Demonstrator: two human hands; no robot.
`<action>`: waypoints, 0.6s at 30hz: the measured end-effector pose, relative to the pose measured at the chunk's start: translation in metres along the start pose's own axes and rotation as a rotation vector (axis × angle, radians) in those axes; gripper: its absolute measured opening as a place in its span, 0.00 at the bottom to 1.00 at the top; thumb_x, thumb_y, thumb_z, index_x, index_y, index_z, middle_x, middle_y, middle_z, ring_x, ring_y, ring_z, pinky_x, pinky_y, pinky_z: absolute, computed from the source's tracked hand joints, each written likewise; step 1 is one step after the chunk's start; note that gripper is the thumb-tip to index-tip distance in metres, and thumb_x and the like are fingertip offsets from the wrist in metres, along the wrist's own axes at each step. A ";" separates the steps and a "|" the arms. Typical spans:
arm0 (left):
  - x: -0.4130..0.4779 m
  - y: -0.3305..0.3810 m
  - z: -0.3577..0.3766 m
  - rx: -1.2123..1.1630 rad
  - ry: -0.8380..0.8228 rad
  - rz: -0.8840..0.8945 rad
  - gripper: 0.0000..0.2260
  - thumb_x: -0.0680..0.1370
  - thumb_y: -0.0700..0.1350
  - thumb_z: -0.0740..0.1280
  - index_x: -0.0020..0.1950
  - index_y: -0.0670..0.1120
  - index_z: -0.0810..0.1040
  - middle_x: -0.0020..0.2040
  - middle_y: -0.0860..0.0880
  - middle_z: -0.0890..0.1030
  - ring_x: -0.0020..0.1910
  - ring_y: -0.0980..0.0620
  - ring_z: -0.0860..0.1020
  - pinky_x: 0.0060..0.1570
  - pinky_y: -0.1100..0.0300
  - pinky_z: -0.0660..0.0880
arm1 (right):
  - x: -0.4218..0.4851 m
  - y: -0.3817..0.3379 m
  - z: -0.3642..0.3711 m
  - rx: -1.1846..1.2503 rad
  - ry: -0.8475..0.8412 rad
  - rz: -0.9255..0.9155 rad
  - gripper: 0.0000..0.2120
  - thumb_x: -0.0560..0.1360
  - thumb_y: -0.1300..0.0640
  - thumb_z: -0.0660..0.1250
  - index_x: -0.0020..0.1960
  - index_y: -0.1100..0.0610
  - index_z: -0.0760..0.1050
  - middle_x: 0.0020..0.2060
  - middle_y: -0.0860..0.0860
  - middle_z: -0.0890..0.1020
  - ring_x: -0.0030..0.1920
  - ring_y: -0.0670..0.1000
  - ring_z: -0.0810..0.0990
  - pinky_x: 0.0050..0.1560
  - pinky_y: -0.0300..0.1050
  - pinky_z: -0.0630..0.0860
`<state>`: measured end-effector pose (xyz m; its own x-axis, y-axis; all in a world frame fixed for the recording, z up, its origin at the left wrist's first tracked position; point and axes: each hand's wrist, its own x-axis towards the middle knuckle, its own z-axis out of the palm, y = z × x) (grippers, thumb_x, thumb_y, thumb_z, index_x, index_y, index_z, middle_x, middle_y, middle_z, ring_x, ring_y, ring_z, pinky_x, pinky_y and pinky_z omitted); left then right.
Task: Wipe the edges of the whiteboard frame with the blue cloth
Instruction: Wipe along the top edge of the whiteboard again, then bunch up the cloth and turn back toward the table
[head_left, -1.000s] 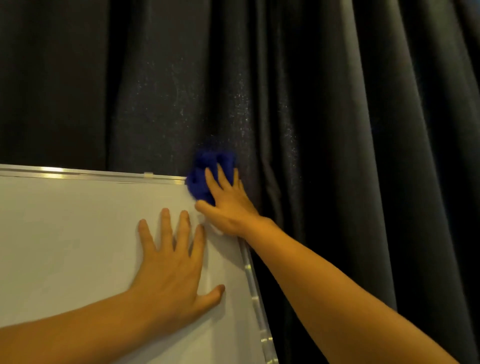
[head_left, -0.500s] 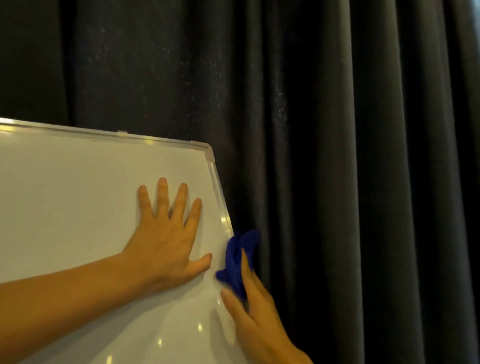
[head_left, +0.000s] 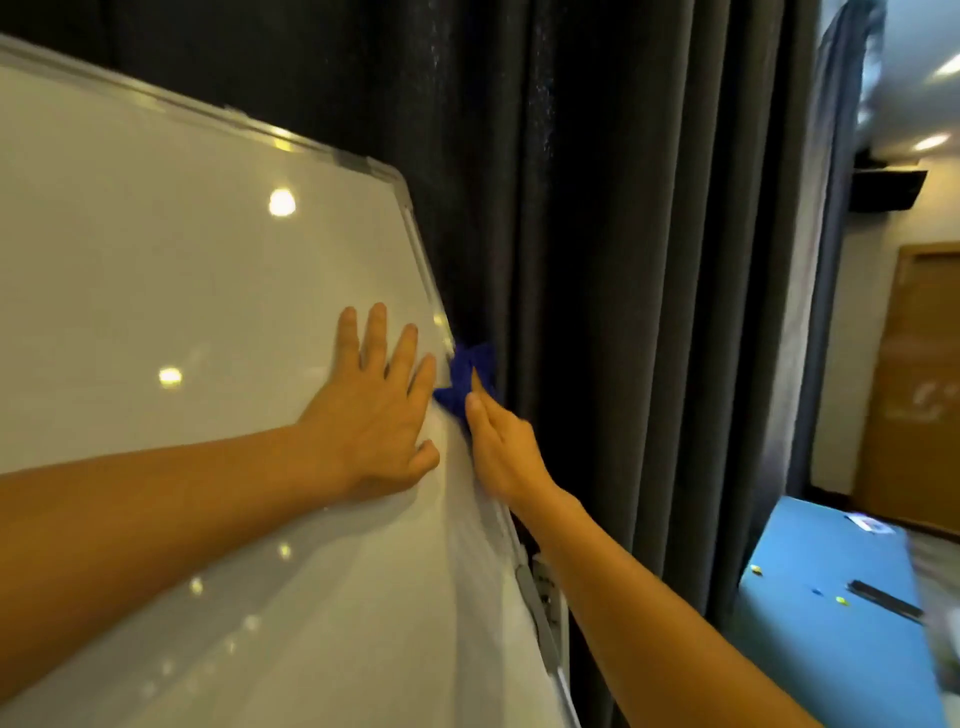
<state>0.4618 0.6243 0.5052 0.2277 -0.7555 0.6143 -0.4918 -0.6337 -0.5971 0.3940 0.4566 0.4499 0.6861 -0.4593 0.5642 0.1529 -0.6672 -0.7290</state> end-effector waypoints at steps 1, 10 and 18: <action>-0.008 0.003 0.001 -0.006 -0.036 0.020 0.42 0.73 0.68 0.41 0.79 0.42 0.44 0.79 0.34 0.45 0.73 0.23 0.38 0.67 0.25 0.38 | -0.027 0.021 -0.002 -0.055 -0.028 0.089 0.24 0.82 0.41 0.52 0.76 0.45 0.64 0.69 0.51 0.76 0.67 0.54 0.74 0.66 0.43 0.68; -0.076 0.046 -0.038 -0.309 -0.141 0.366 0.38 0.74 0.67 0.53 0.78 0.47 0.54 0.78 0.41 0.59 0.76 0.34 0.54 0.72 0.31 0.42 | -0.123 0.026 -0.038 -0.338 0.210 0.225 0.15 0.81 0.54 0.64 0.66 0.56 0.78 0.56 0.54 0.83 0.52 0.50 0.80 0.54 0.42 0.76; -0.091 0.079 -0.073 -1.553 -0.155 0.225 0.32 0.70 0.52 0.76 0.70 0.50 0.66 0.61 0.53 0.76 0.58 0.52 0.77 0.55 0.60 0.78 | -0.179 -0.052 -0.075 0.639 0.199 0.488 0.14 0.80 0.50 0.63 0.56 0.57 0.81 0.50 0.57 0.86 0.47 0.56 0.86 0.40 0.47 0.82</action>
<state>0.3408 0.6547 0.4402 0.0668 -0.8775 0.4749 -0.8517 0.1978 0.4853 0.2099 0.5292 0.4164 0.6506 -0.7462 0.1414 0.2866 0.0688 -0.9556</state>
